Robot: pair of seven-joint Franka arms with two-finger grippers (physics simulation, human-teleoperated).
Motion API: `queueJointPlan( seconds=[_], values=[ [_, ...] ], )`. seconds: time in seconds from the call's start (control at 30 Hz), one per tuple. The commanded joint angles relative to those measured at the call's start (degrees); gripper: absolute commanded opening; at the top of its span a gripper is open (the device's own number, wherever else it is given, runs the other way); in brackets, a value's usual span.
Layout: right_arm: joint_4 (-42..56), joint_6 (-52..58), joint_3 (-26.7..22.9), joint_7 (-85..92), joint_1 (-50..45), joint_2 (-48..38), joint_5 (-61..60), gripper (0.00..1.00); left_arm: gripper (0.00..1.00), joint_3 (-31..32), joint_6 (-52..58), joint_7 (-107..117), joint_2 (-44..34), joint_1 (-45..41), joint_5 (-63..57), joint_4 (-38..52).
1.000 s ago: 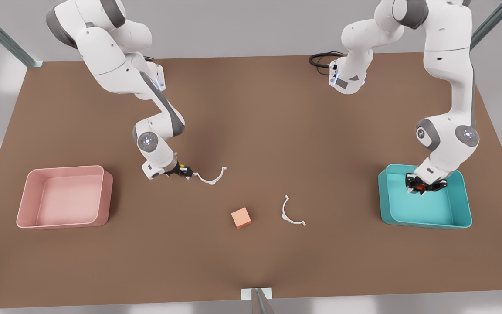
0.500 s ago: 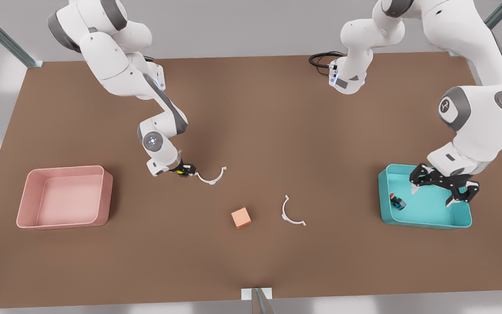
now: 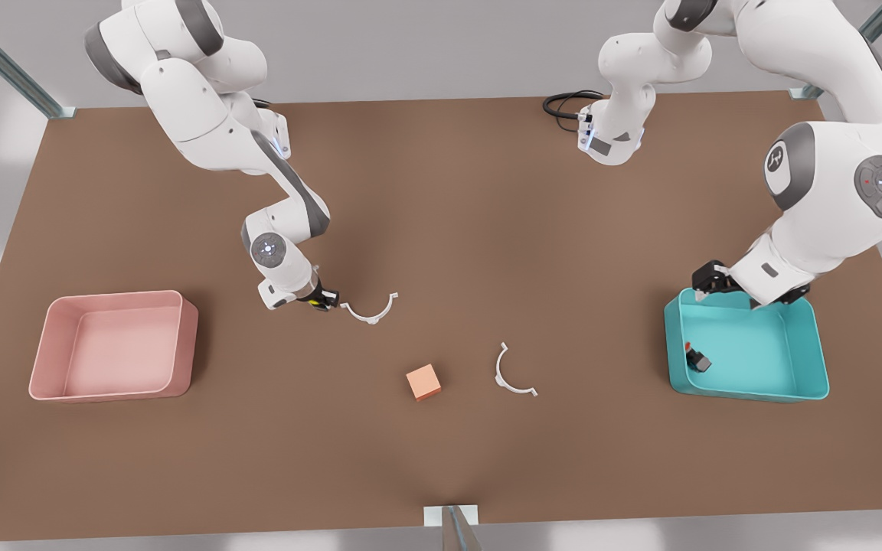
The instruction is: Place the red button in the blue storage box with the left arm, and place the yellow button in the pink storage box with the right arm
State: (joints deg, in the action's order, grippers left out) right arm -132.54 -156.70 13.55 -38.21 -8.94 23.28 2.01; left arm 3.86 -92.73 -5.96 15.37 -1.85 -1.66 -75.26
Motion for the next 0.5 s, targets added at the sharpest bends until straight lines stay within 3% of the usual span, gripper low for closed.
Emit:
queueJointPlan(
  seconds=[0.0,0.17,0.47],
  values=[
    [0.3,0.8,0.0,-1.2,-0.1,-0.9,0.3,0.36,1.00,0.0,2.1,16.5,-0.1,0.0,-0.1,0.0],
    [3.8,6.0,0.3,-0.3,-0.1,-3.6,0.9,0.34,1.00,0.0,2.1,16.5,0.0,0.0,0.0,0.0],
    [19.1,26.4,-0.5,11.4,4.2,-3.9,0.9,0.34,1.00,0.0,1.9,16.2,-0.1,-0.1,-0.1,0.0]
  ],
)
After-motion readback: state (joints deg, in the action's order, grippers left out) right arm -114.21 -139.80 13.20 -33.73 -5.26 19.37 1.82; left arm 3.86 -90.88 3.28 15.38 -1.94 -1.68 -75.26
